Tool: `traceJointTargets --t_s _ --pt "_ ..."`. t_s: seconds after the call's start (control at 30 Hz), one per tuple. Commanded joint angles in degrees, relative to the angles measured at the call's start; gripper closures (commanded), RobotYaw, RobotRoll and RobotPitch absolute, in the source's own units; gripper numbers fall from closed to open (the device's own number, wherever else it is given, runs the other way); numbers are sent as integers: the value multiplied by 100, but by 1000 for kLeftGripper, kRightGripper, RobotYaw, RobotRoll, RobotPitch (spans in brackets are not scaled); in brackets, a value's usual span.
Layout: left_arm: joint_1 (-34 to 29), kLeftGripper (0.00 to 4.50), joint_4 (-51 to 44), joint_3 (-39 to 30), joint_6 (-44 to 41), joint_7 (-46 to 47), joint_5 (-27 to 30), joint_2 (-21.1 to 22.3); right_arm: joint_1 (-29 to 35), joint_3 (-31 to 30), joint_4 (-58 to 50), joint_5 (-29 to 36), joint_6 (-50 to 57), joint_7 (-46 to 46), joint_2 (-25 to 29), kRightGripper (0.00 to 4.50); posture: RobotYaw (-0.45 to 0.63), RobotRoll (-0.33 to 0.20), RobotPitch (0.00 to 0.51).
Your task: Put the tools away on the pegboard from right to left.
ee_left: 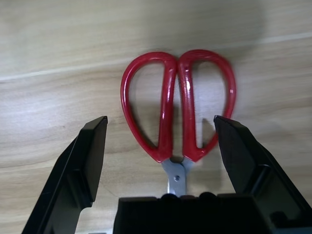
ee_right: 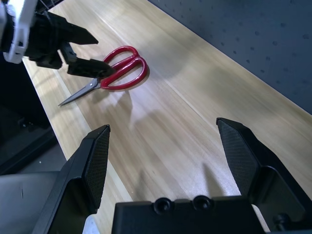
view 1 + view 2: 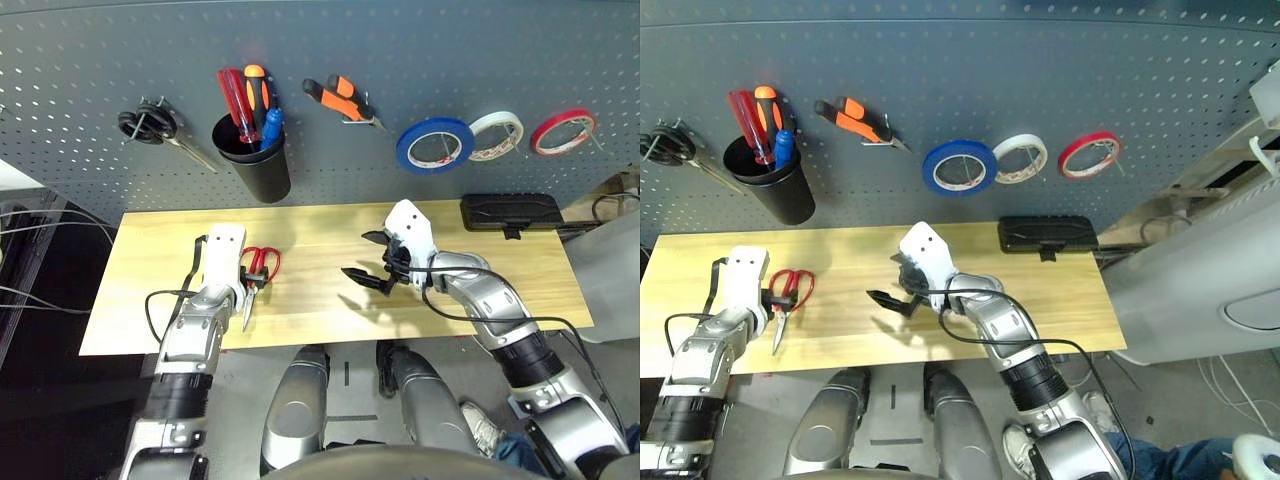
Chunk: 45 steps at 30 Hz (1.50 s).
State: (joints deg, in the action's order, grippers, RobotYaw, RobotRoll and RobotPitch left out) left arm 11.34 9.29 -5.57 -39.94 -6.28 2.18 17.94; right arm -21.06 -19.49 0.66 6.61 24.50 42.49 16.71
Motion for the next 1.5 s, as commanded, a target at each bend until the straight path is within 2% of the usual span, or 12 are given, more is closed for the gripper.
traceJointTargets --t_s 0.03,0.3,0.77,1.13,1.5 --pt "157 39 529 94 309 -14 -99 -45 103 -78 50 -45 27 46 31 0 137 0 278" --pt "652 39 1098 319 615 -69 -170 -177 173 -85 -9 -56 56 28 60 0 122 0 281" --pt "417 39 1360 266 749 -77 -242 -176 266 -98 -86 -70 94 -12 49 0 120 0 291" --pt "668 39 2022 220 992 -121 -225 -116 285 -97 -69 -94 61 25 106 0 107 0 290" --pt "690 39 1599 60 660 -215 -124 -24 410 -137 -152 -119 30 48 217 0 114 0 283"
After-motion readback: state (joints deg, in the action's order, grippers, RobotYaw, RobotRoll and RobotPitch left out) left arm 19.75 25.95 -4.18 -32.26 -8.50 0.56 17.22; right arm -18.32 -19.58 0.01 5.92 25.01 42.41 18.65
